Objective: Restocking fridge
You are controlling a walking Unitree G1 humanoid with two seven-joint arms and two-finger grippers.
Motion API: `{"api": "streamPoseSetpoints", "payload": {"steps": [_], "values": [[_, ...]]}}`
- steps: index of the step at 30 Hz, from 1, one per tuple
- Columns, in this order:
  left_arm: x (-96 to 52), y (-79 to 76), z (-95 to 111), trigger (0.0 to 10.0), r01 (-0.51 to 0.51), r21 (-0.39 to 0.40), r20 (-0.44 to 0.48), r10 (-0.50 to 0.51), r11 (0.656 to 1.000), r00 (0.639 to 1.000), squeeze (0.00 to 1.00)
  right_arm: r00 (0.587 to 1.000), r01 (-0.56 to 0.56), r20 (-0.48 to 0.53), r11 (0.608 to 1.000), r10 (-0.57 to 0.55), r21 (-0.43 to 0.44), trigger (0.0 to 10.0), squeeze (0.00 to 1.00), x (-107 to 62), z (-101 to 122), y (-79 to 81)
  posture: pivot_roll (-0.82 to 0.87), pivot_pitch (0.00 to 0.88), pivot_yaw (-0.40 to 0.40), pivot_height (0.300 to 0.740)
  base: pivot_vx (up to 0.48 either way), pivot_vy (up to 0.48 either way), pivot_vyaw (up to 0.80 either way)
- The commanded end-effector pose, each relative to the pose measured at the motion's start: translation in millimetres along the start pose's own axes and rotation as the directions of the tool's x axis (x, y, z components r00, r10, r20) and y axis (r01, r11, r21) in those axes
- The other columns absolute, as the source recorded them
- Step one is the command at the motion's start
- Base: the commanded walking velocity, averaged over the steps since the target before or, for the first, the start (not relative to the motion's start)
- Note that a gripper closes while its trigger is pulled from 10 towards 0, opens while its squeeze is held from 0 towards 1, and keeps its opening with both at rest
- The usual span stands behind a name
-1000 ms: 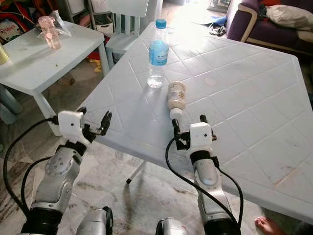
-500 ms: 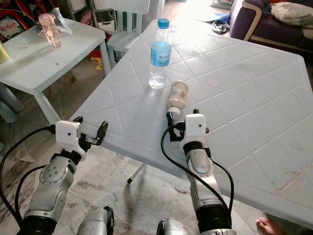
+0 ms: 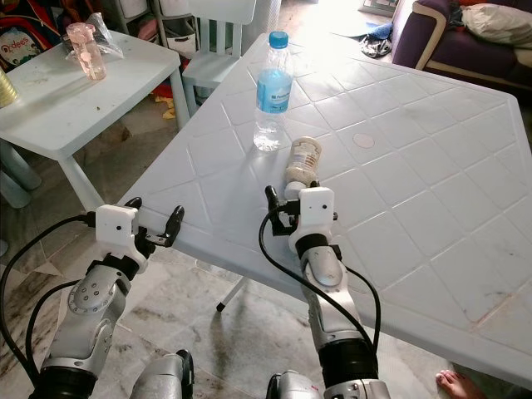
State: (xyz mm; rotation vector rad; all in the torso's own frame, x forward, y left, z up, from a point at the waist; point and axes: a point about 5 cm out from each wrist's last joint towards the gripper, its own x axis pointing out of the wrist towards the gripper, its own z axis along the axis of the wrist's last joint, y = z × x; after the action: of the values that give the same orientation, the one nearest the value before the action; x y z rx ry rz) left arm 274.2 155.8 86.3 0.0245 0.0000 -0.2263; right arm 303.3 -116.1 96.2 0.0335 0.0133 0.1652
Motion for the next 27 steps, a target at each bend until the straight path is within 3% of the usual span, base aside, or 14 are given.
{"api": "streamPoseSetpoints", "payload": {"steps": [1,5,6,8,9,19,27], "values": [[-0.7,-2.9,-4,10.0,0.012,-0.002,-0.021,-0.012,1.000,1.000,0.00,1.000,-0.004,-0.014,1.000,0.004,0.009,10.0,0.00,2.6,0,-1.1,0.08,0.090,-0.046,0.740,0.000,0.000,0.00],[-0.1,-5.4,-5,10.0,0.018,-0.006,-0.021,-0.018,1.000,1.000,0.00,0.998,0.007,-0.059,0.999,-0.005,0.031,10.0,0.00,5.4,-4,-1.0,0.08,0.090,-0.048,0.740,0.000,0.000,0.00],[-0.2,-6.4,-5,10.0,0.020,-0.009,-0.021,-0.020,1.000,1.000,0.00,0.998,0.004,-0.069,1.000,-0.002,0.029,4.9,0.00,6.2,-6,0.0,0.08,0.090,-0.048,0.740,0.000,0.000,0.00],[-0.3,-7.0,-5,10.0,0.022,-0.010,-0.021,-0.022,1.000,1.000,0.00,0.997,0.002,-0.075,1.000,0.000,0.025,4.9,0.00,6.8,-7,0.8,0.08,0.090,-0.048,0.740,0.000,0.000,0.00],[-0.4,-7.5,-5,10.0,0.023,-0.011,-0.020,-0.023,1.000,1.000,0.00,0.997,0.002,-0.076,1.000,0.000,0.024,0.0,0.00,7.0,-7,1.0,0.08,0.090,-0.049,0.740,0.000,0.000,0.00],[0.0,-8.8,-5,10.0,0.027,-0.014,-0.016,-0.027,1.000,1.000,0.00,0.993,0.062,-0.102,0.998,-0.060,0.019,0.0,0.00,8.2,-9,-6.4,0.08,0.091,-0.050,0.740,0.000,0.000,0.00],[1.2,-11.3,-4,10.0,0.031,-0.019,-0.013,-0.031,0.999,0.999,0.00,0.976,0.171,-0.137,0.985,-0.167,0.020,0.0,0.00,3.6,-12,-26.3,0.07,0.091,-0.052,0.740,0.000,0.000,0.00]]}}
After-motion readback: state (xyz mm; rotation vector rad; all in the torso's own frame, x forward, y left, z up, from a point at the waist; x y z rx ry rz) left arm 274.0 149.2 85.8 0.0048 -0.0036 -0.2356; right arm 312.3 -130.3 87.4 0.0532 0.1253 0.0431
